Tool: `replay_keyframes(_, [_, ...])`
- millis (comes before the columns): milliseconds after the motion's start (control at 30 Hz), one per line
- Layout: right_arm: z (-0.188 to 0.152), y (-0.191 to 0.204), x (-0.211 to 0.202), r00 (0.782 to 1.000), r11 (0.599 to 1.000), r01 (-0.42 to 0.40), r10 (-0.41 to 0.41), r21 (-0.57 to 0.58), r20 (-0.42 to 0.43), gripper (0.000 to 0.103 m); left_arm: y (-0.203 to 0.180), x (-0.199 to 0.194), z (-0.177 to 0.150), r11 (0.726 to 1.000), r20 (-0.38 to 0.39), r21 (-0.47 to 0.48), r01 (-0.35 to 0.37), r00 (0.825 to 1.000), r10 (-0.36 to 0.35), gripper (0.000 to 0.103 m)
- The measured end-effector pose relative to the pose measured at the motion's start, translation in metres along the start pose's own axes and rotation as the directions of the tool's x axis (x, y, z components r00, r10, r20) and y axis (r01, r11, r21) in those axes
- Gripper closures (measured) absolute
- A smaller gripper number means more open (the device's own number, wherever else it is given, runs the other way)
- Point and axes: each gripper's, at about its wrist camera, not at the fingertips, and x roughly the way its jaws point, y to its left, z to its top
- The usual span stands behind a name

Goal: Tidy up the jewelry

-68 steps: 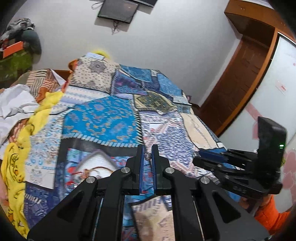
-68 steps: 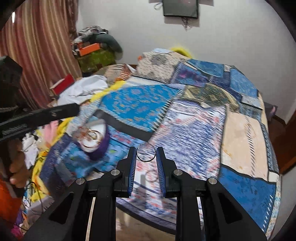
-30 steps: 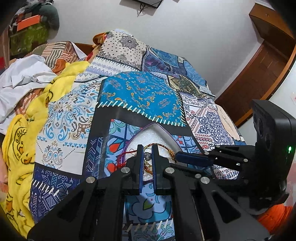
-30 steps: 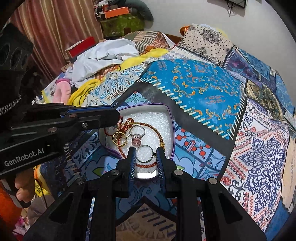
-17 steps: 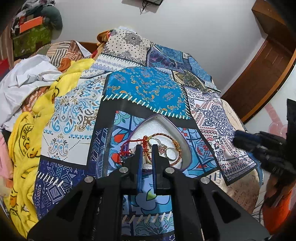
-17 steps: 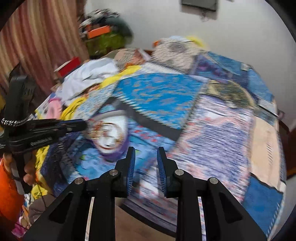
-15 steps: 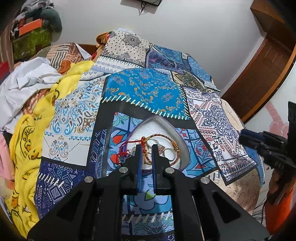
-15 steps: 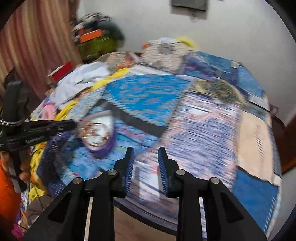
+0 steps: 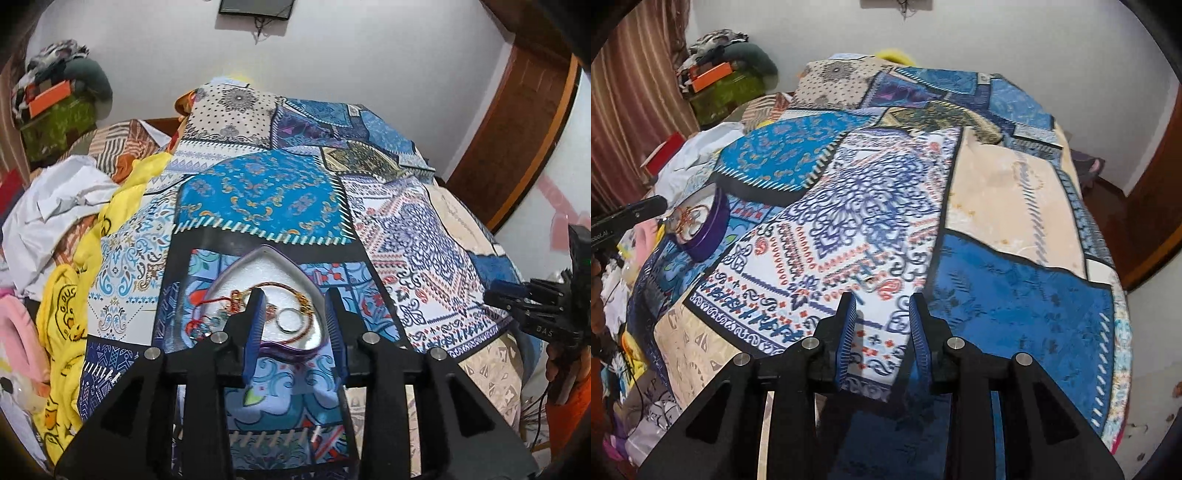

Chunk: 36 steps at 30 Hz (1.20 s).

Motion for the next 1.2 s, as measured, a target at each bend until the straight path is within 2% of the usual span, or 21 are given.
replay_keyframes(200, [0.003,0.006,0.016,1.0,1.0,-0.023,0.023,-0.009,-0.015,0.076,-0.007,-0.003,-0.005,1.0,0.003,0.011,-0.003,1.0,0.003,0.065])
replay_keyframes(267, [0.002,0.006,0.02,1.0,1.0,-0.01,0.01,-0.014,-0.008,0.079,-0.005,-0.003,-0.005,1.0,0.005,0.003,-0.004,1.0,0.004,0.065])
replay_keyframes(333, [0.001,0.007,0.021,1.0,1.0,-0.001,0.001,-0.013,-0.003,0.091,-0.001,-0.004,-0.006,1.0,0.006,-0.01,-0.002,1.0,0.002,0.065])
replay_keyframes(367, [0.001,0.007,0.021,1.0,1.0,-0.003,0.003,-0.01,-0.002,0.093,0.0,-0.004,-0.007,1.0,0.007,-0.016,0.0,1.0,0.001,0.065])
replay_keyframes(533, [0.001,0.012,0.021,1.0,0.999,0.024,-0.023,-0.026,0.007,0.094,0.006,-0.005,-0.011,0.999,0.01,-0.039,0.015,1.0,-0.014,0.065])
replay_keyframes(667, [0.008,0.016,0.014,1.0,1.0,-0.004,0.004,-0.015,0.006,0.094,0.008,-0.008,-0.015,0.999,0.016,-0.037,0.022,1.0,-0.022,0.065])
replay_keyframes(800, [0.02,0.037,-0.005,0.998,0.999,-0.025,0.028,-0.044,0.061,0.094,0.013,-0.015,-0.018,0.999,0.032,-0.032,0.007,0.999,-0.006,0.065])
replay_keyframes(967, [0.041,0.079,-0.023,0.986,0.99,-0.09,0.104,-0.112,0.128,0.094,0.028,-0.027,-0.019,0.999,0.062,-0.053,-0.008,0.998,0.011,0.065])
replay_keyframes(1200, [0.064,0.135,-0.005,0.971,0.965,-0.18,0.205,-0.191,0.123,0.094,0.058,-0.038,-0.025,0.993,0.075,-0.1,-0.059,0.995,0.067,0.063])
